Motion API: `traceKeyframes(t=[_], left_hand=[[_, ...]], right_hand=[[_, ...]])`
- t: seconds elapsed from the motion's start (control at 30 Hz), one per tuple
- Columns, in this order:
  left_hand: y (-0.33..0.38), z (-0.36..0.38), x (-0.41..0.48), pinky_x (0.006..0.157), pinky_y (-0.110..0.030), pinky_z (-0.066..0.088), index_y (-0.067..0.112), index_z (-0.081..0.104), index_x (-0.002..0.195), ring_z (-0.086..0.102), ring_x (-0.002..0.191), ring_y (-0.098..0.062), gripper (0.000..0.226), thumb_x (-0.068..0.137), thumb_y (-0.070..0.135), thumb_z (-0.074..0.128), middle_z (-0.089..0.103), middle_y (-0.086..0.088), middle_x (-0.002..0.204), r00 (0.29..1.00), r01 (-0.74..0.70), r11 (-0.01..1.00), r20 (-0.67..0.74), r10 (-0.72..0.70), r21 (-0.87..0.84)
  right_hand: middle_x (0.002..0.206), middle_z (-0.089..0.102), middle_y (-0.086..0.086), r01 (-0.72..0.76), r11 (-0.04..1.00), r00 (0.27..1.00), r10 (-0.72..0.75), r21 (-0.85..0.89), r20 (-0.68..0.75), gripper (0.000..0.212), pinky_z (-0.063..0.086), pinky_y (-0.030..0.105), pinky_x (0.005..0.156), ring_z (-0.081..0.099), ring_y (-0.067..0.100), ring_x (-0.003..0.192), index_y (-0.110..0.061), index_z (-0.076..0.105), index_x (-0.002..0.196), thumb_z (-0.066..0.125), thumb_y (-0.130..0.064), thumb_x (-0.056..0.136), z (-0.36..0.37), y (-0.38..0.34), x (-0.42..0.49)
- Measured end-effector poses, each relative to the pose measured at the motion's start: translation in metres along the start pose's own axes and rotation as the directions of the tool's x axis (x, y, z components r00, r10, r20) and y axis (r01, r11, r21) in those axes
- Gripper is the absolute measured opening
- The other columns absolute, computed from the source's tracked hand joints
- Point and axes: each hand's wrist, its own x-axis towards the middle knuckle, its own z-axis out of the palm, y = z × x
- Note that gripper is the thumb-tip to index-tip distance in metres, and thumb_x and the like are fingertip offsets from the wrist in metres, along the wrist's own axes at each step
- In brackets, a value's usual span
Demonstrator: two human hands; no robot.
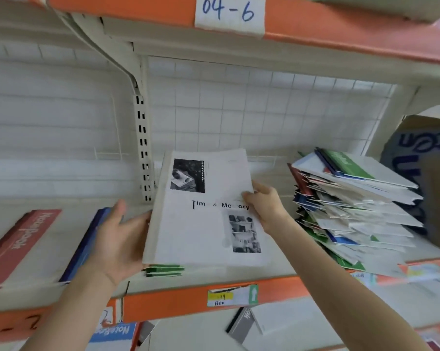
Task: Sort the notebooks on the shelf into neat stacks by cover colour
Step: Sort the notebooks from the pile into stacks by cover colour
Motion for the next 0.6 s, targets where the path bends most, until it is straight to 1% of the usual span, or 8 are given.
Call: traceKeyframes(t=[0.03, 0.1, 0.17, 0.23, 0.33, 0.4, 0.47, 0.6], left_hand=[[-0.004, 0.005, 0.010, 0.083, -0.035, 0.051, 0.010, 0.061, 0.123, 0.067, 0.100, -0.024, 0.070, 0.068, 0.051, 0.071, 0.068, -0.016, 0.111, 0.994, 0.034, 0.993, -0.102, -0.023, 0.109], [-0.020, 0.012, 0.026, 0.056, -0.029, 0.053, 0.021, 0.064, 0.105, 0.071, 0.068, -0.019, 0.036, 0.070, 0.022, 0.070, 0.074, -0.004, 0.080, 0.927, 0.023, 0.935, -0.357, 0.112, 0.354], [-0.034, 0.018, 0.039, 0.057, -0.030, 0.052, 0.026, 0.059, 0.105, 0.070, 0.073, -0.021, 0.029, 0.083, 0.006, 0.059, 0.074, -0.003, 0.085, 0.889, 0.044, 0.900, -0.428, 0.162, 0.433], [-0.043, 0.025, 0.048, 0.071, -0.036, 0.050, 0.027, 0.056, 0.114, 0.066, 0.088, -0.026, 0.041, 0.080, 0.006, 0.061, 0.070, -0.004, 0.100, 0.873, 0.041, 0.894, -0.452, 0.185, 0.445], [-0.048, 0.041, 0.062, 0.070, -0.035, 0.048, 0.028, 0.056, 0.117, 0.066, 0.088, -0.023, 0.060, 0.061, 0.012, 0.066, 0.073, 0.004, 0.092, 0.879, -0.004, 0.880, -0.417, 0.230, 0.476], [-0.051, 0.050, 0.070, 0.065, -0.032, 0.046, 0.028, 0.056, 0.117, 0.068, 0.078, -0.017, 0.049, 0.073, 0.008, 0.064, 0.073, 0.007, 0.085, 0.884, -0.043, 0.878, -0.392, 0.256, 0.477], [-0.053, 0.056, 0.077, 0.062, -0.031, 0.045, 0.030, 0.057, 0.113, 0.068, 0.069, -0.014, 0.042, 0.085, -0.002, 0.051, 0.072, 0.006, 0.084, 0.882, -0.052, 0.888, -0.397, 0.255, 0.456], [-0.059, 0.065, 0.088, 0.061, -0.030, 0.043, 0.020, 0.052, 0.126, 0.063, 0.075, -0.020, 0.044, 0.088, -0.002, 0.048, 0.067, 0.000, 0.090, 0.885, -0.030, 0.910, -0.413, 0.217, 0.413]], right_hand=[[0.076, 0.065, 0.001, 0.039, 0.999, 0.999, -0.039, -0.023, -0.005, 0.031, 0.054, 0.023, 0.061, 0.063, 0.012, 0.060, -0.005, 0.060, 0.110, 0.045, 0.013, 0.089, -0.005, -0.003, -0.002], [0.076, 0.067, 0.001, 0.125, 0.984, 0.992, -0.127, -0.124, -0.009, 0.032, 0.055, 0.025, 0.062, 0.063, 0.012, 0.061, -0.007, 0.062, 0.105, 0.044, 0.013, 0.088, -0.015, -0.008, -0.006], [0.082, 0.069, 0.010, 0.203, 0.946, 0.977, -0.213, -0.254, -0.011, 0.029, 0.056, 0.032, 0.065, 0.065, 0.020, 0.067, -0.003, 0.064, 0.104, 0.045, 0.011, 0.086, -0.027, -0.014, -0.009], [0.075, 0.066, 0.014, 0.275, 0.855, 0.953, -0.304, -0.440, 0.003, 0.023, 0.052, 0.035, 0.058, 0.060, 0.026, 0.062, -0.006, 0.064, 0.086, 0.046, 0.008, 0.084, -0.041, -0.021, -0.009], [0.056, 0.040, 0.001, 0.311, 0.513, 0.888, -0.457, -0.800, 0.052, 0.023, 0.025, 0.029, 0.052, 0.034, 0.016, 0.052, -0.011, 0.042, 0.062, 0.046, 0.002, 0.081, -0.065, -0.037, -0.008], [0.070, 0.052, 0.008, 0.324, 0.362, 0.812, -0.580, -0.874, 0.061, 0.017, 0.029, 0.031, 0.061, 0.045, 0.024, 0.067, -0.008, 0.056, 0.070, 0.050, 0.001, 0.084, -0.084, -0.047, -0.007], [0.102, 0.061, 0.017, 0.249, 0.318, 0.762, -0.647, -0.915, -0.017, 0.020, 0.036, 0.032, 0.079, 0.052, 0.032, 0.096, -0.002, 0.067, 0.102, 0.051, -0.007, 0.090, -0.111, -0.054, 0.001], [0.141, 0.040, 0.013, -0.034, 0.204, 0.850, -0.509, -0.978, -0.136, 0.042, 0.027, 0.037, 0.104, 0.031, 0.029, 0.131, -0.010, 0.046, 0.134, 0.036, -0.029, 0.099, -0.167, -0.065, 0.016]])
